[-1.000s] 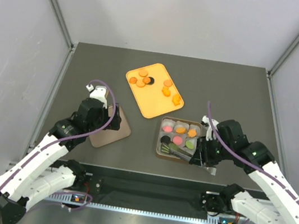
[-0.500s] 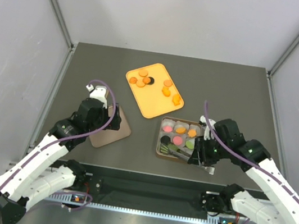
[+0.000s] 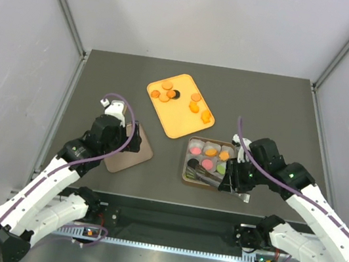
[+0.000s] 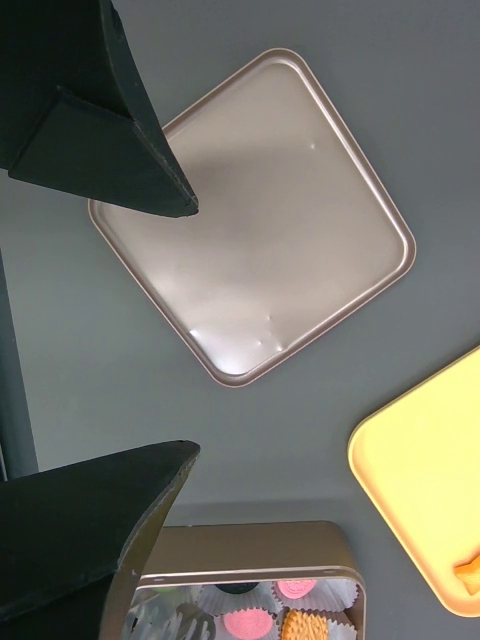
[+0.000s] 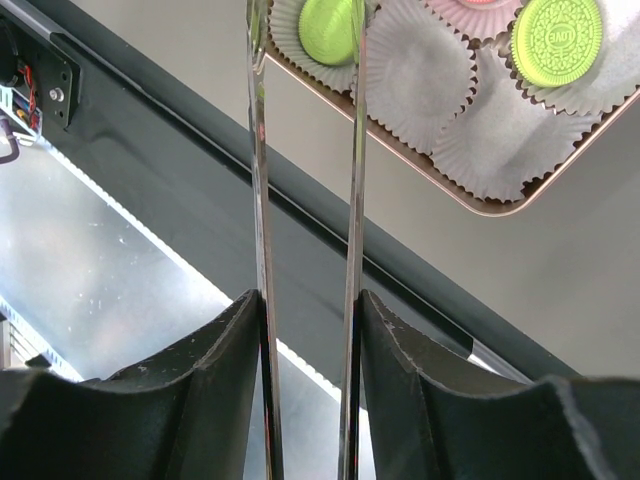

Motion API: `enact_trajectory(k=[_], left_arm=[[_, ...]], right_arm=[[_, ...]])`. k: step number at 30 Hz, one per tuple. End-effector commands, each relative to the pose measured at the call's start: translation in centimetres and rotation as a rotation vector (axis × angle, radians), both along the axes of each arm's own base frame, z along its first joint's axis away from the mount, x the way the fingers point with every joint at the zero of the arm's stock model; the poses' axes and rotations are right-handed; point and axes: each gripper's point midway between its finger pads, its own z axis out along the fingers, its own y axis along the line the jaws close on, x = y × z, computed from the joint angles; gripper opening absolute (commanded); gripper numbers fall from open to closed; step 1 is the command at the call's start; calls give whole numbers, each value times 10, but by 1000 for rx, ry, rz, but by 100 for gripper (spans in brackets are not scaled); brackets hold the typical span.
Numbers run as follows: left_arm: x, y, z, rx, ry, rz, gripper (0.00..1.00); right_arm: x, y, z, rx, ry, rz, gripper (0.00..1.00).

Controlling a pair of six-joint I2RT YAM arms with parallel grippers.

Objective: Pack the cookies

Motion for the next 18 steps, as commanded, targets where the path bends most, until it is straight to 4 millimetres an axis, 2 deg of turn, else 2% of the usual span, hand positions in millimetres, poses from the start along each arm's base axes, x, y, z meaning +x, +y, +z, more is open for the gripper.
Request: enact_trajectory(k=[1, 8, 18], left_arm=[[2, -1, 6, -5, -27, 1, 98], [2, 0, 6, -5, -27, 2, 98], [2, -1, 7, -8, -29, 0, 98]], right_arm=[[7, 7, 10, 40, -43, 4, 43], [8, 7, 11, 36, -46, 8, 43], [16, 6, 38, 32, -101, 2, 39]])
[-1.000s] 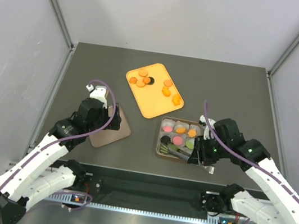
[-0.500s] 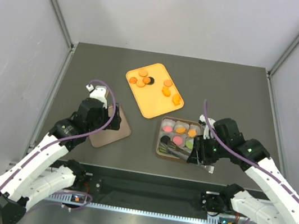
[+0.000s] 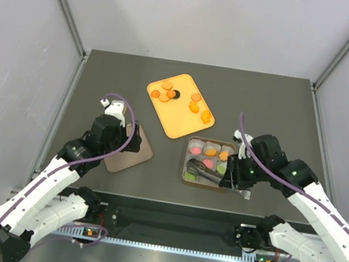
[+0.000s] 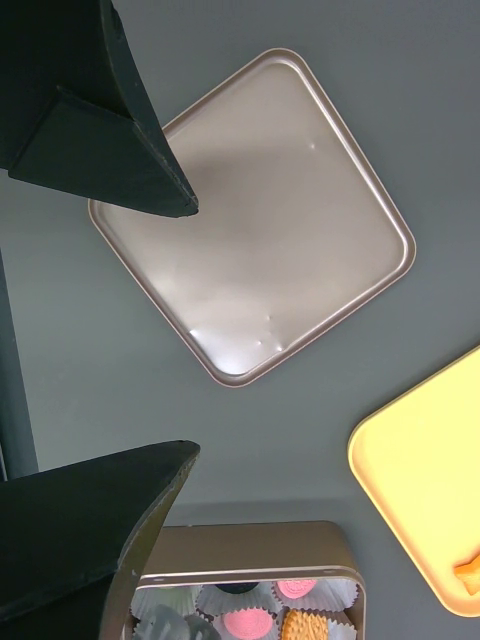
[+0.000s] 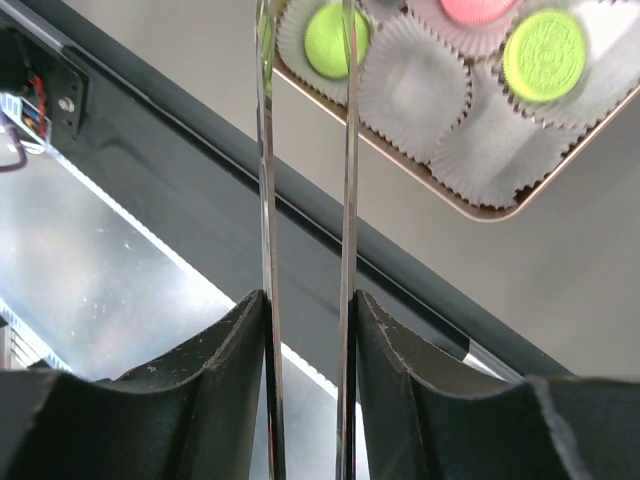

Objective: Pack the cookies

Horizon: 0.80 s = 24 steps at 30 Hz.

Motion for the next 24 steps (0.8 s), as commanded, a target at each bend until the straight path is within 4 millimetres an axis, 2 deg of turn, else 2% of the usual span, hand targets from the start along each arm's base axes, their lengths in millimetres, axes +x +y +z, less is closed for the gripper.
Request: enact_trajectory(k=[1, 5, 6, 7, 8, 9, 10, 11, 12, 13, 14, 16, 17, 18, 19, 20, 21, 24], left_arm=[[2, -1, 7, -9, -29, -2, 98], [2, -1, 7, -10, -30, -5, 98], [2, -2, 7, -11, -29, -8, 98], [2, -2, 7, -12, -28, -9, 98], [2, -3, 6, -10, -25, -9, 98], [2, -3, 6, -11, -25, -10, 98], [2, -3, 6, -10, -26, -11, 98], [2, -3, 6, -10, -24, -12, 98], [2, -3, 6, -11, -26, -12, 98], [2, -3, 6, -11, -26, -12, 98], [2, -3, 7, -13, -28, -12, 98], [2, -3, 7, -13, -30, -12, 98], [1, -3, 8, -15, -31, -13, 98], [1, -3, 8, -14, -31, -12, 98], [2, -3, 8, -16, -32, -15, 98], [1, -3, 8, -16, -32, -15, 98], [1, -3, 9, -16, -33, -14, 98], [1, -2, 10, -17, -38, -11, 98]], right_arm=[[14, 5, 35, 40, -107, 3, 39], [30, 8, 55, 31, -156, -19, 39], [38, 11, 69, 48, -195, -28, 39], [45, 14, 76, 50, -218, -31, 39], [57, 17, 75, 29, -228, -46, 39], [71, 22, 89, 40, -281, -57, 39], [85, 20, 92, 9, -317, -88, 39], [100, 23, 87, -30, -320, -103, 39], [125, 23, 91, -76, -368, -147, 39], [130, 26, 102, -55, -401, -149, 39], [149, 27, 93, -106, -406, -179, 39], [177, 33, 100, -132, -456, -216, 39], [192, 39, 84, -162, -429, -214, 39], [203, 46, 89, -149, -439, -217, 39], [214, 49, 86, -157, -438, -226, 38], [229, 54, 68, -191, -412, -231, 38], [240, 61, 73, -181, -426, -237, 38], [271, 74, 59, -203, -415, -259, 37]])
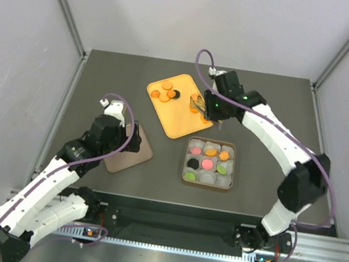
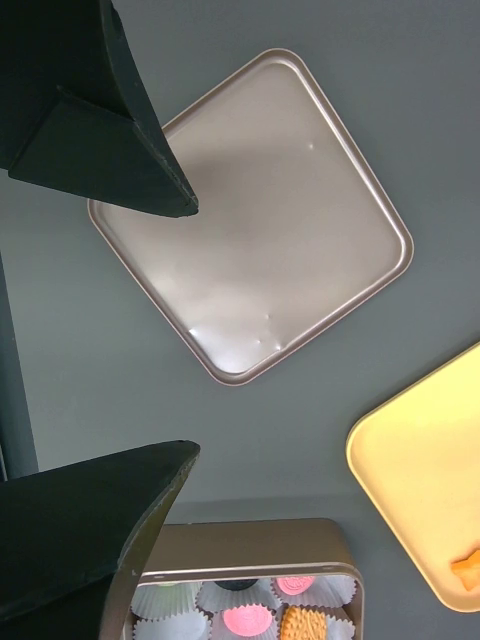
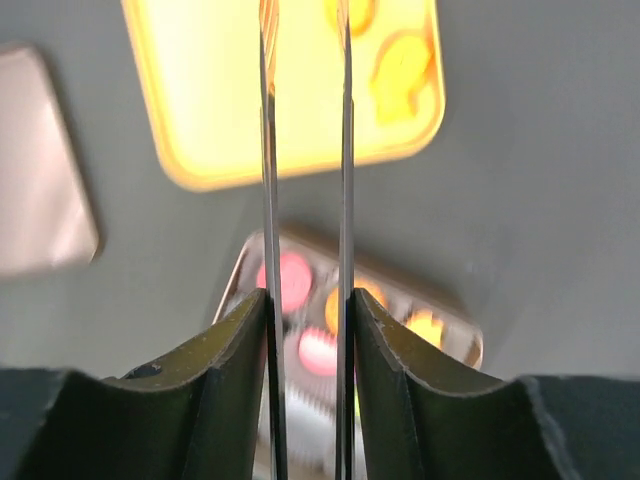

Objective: Pack the cookies

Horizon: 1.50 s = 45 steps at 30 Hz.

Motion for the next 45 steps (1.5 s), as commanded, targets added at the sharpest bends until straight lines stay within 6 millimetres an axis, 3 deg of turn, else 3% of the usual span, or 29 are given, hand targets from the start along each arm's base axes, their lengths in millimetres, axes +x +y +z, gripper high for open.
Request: enact_trajectory(k=[1, 8, 24, 45], left_arm=[[1, -2, 9, -16, -38, -8, 98], [1, -2, 11, -20, -44, -8, 98], [0, -3, 13, -28, -50, -14, 98], [0, -2, 12, -26, -49, -10, 98]], right_arm=[[55, 8, 8, -14, -105, -71, 37], [81, 15, -14, -19, -70, -113, 38], [93, 19, -39, 19, -8, -135, 41], [108, 25, -54, 2, 16, -130, 42]])
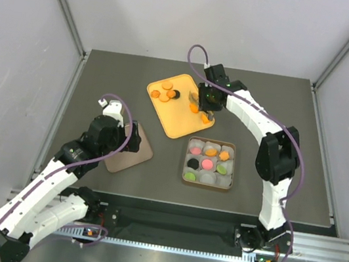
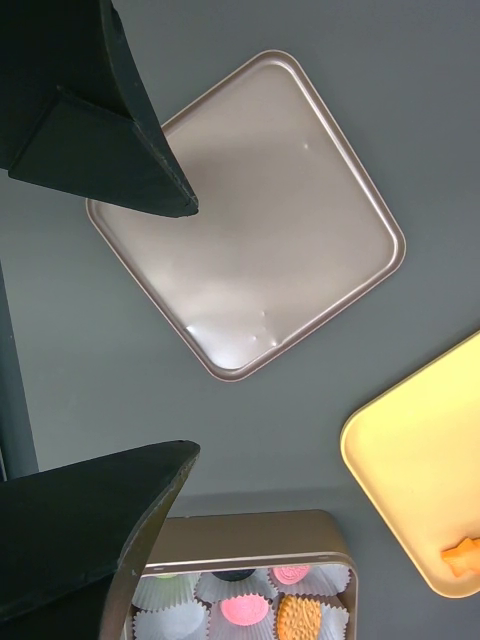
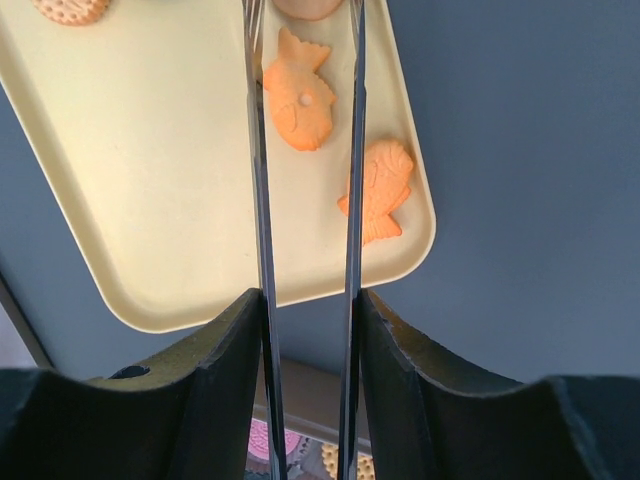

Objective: Pack the cookies

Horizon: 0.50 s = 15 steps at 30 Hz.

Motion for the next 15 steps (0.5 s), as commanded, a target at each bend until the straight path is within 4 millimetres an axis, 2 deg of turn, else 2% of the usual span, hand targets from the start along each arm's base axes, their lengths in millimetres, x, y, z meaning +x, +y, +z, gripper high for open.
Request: enact_trajectory(k=[1, 15], left_arm=[[2, -3, 6, -14, -28, -9, 98], [2, -2, 6, -12, -26, -7, 98]], right_arm=[[18, 3, 18, 32, -49, -10, 41], [20, 5, 16, 20, -42, 2, 41]])
